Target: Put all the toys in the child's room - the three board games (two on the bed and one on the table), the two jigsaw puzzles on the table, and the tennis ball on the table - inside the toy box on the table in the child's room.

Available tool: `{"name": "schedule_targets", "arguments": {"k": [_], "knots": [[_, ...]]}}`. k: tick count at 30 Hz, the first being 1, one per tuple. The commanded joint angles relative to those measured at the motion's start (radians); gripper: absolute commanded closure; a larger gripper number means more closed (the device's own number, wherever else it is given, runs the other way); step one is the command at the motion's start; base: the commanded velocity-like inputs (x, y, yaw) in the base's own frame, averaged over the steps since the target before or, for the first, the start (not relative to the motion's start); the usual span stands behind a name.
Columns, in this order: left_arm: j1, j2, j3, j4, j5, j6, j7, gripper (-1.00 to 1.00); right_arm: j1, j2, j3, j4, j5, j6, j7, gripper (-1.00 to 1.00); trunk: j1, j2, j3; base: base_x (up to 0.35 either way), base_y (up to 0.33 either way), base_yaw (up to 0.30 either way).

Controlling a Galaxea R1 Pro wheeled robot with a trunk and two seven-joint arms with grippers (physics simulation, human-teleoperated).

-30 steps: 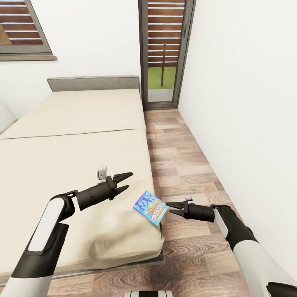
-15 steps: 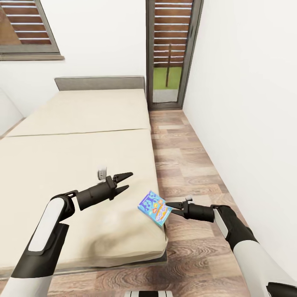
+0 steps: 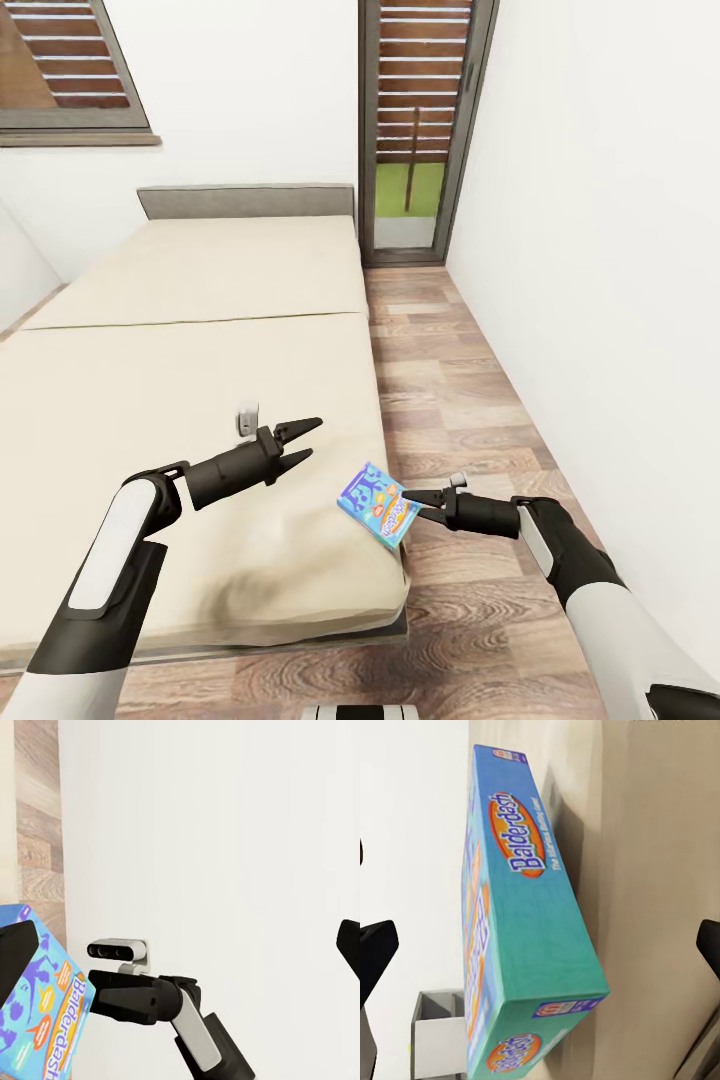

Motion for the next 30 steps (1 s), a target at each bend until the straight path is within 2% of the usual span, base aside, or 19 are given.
{"name": "schedule_targets", "arguments": {"k": [1,30], "knots": [[-0.001,0.001,-0.001,-0.001,0.011,0.001,0.01,-1.0,0.0,0.0,0.0,0.0,-0.003,0.006,0.001,-1.0,0.0,0.0,-0.001,0.0,0.0,0.01],[-0.001,0.0,-0.001,-0.001,0.011,0.0,0.011,-1.0,0.011,0.001,0.002,0.0,-0.001,0.007,0.001,-1.0,0.0,0.0,-0.001,0.0,0.0,0.002]]}}
